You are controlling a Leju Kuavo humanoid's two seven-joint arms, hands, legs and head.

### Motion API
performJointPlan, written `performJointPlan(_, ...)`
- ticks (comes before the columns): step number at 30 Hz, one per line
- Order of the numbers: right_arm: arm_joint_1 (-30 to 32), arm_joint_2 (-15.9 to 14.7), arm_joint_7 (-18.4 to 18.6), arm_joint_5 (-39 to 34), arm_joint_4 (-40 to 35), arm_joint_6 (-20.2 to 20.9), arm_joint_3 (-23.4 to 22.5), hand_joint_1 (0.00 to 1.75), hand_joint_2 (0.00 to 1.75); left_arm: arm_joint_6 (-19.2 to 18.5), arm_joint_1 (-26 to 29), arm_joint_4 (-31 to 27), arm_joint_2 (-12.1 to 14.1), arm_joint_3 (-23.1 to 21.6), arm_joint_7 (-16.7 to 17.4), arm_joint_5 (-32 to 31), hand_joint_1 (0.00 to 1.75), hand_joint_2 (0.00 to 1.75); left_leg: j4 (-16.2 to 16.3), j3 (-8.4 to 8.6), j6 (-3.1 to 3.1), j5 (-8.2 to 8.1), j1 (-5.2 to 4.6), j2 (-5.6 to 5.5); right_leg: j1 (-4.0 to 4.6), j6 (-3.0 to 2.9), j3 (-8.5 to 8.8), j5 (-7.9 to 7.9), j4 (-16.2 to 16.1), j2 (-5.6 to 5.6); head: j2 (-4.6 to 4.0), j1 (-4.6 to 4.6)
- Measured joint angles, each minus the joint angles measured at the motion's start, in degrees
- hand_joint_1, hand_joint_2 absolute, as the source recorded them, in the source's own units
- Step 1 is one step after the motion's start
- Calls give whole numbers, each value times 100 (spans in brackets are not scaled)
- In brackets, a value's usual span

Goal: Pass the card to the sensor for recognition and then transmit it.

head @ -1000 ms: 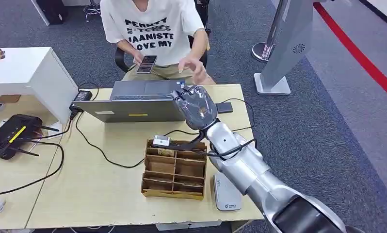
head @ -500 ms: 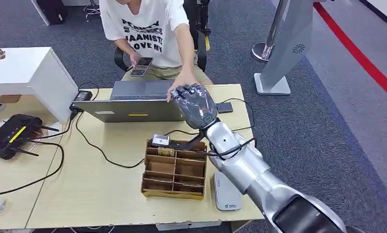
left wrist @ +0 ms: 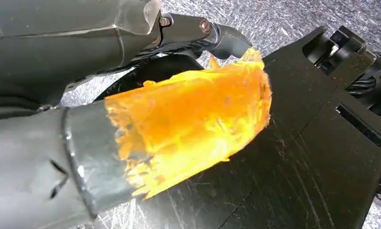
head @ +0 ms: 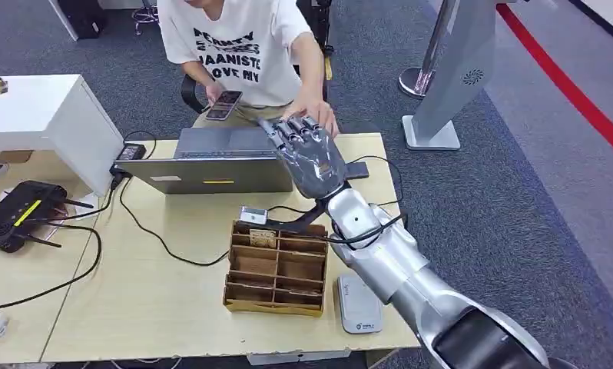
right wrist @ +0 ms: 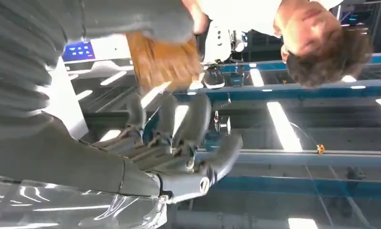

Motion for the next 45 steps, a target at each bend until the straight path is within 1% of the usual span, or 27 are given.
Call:
performJointPlan(6,6,0,-9,-15,-18,-39,-35,0,175,15,1,0,0,0,-9,28,0,0,0,0,0,0,0,0,0,0,0,0,0,0,0,0)
performJointPlan(8,61,0,-55,-177,-155,-70,-74,0,175,57,6,0,0,0,-20,63,0,0,0,0,0,0,0,0,0,0,-1,0,0,0,0,0)
performJointPlan(10,172,0,-151,-387,-350,-101,-118,0,175,98,14,0,0,0,-48,112,0,0,0,0,0,0,0,0,0,-1,-1,-1,0,0,0,0)
performJointPlan(14,590,0,-492,-1037,-991,-122,-241,0,175,197,73,0,0,0,-100,249,0,0,0,-2,-5,-4,0,-1,0,-2,-3,-4,0,0,0,0)
performJointPlan(18,1248,50,-1074,-2012,-1920,-125,-402,0,175,337,149,0,-7,7,-133,418,0,0,0,-7,-5,-6,1,-3,1,0,-8,-7,-2,-2,0,-2)
performJointPlan(19,1475,76,-1288,-2402,-2195,-125,-461,0,175,382,177,0,-9,15,-153,478,0,0,0,-7,-4,-7,1,-3,1,-1,-8,-9,-2,-2,0,0)
performJointPlan(21,1915,94,-1588,-3189,-2779,-122,-514,0,175,452,228,0,-11,42,-190,581,0,0,-1,-10,-5,-10,1,-4,1,-4,-9,-13,-2,-3,0,0)
performJointPlan(24,2446,90,-1854,-4452,-3470,-63,-511,0,175,533,290,0,-11,127,-236,710,0,0,-1,-12,-3,-13,1,-3,1,-2,-13,-16,-3,-1,0,0)
performJointPlan(26,2797,39,-2092,-5814,-3944,379,-483,0,175,549,312,0,-9,184,-258,804,0,0,-1,-14,-1,-14,1,-4,1,0,-13,-18,-4,-3,0,0)
performJointPlan(27,2905,6,-2142,-6219,-4079,616,-474,0,175,553,318,0,-9,199,-269,831,0,0,-1,-14,-1,-16,1,-3,1,0,-13,-17,-4,-2,0,0)
performJointPlan(28,3065,-75,-2214,-6753,-4271,1075,-463,0,175,568,325,0,-7,234,-293,872,0,0,-1,-14,-5,-19,1,-2,1,0,-14,-17,-4,-2,0,0)
performJointPlan(32,3406,-214,-2348,-7725,-4560,1959,-452,0,175,592,326,0,-2,304,-321,957,0,0,-1,-12,-2,-20,1,-3,1,0,-12,-17,-4,-3,0,-2)
performJointPlan(34,3579,-324,-2389,-7969,-4636,2289,-441,0,175,603,338,0,0,337,-323,984,0,0,-1,-13,-2,-20,1,-5,1,0,-11,-17,-3,-6,0,0)
performJointPlan(38,3828,-505,-2426,-8271,-4671,2697,-374,0,175,630,348,0,9,391,-323,1029,0,0,-1,-13,-2,-20,1,-3,1,0,-12,-17,-3,-3,0,0)
performJointPlan(39,3877,-542,-2435,-8306,-4671,2752,-356,0,0,643,349,0,11,402,-323,1040,0,0,-1,-13,-2,-20,1,-3,1,0,-12,-17,-3,-4,0,0)
performJointPlan(41,3961,-610,-2446,-8376,-4671,2846,-319,0,0,654,359,0,15,418,-323,1056,0,0,-1,-14,-2,-20,1,-3,1,0,-12,-17,-3,-3,0,-2)
performJointPlan(45,4110,-772,-2466,-8846,-4664,3384,-236,0,0,684,378,0,20,431,-323,1062,0,0,-1,-13,-2,-21,1,-3,1,0,-12,-18,-3,-3,0,0)
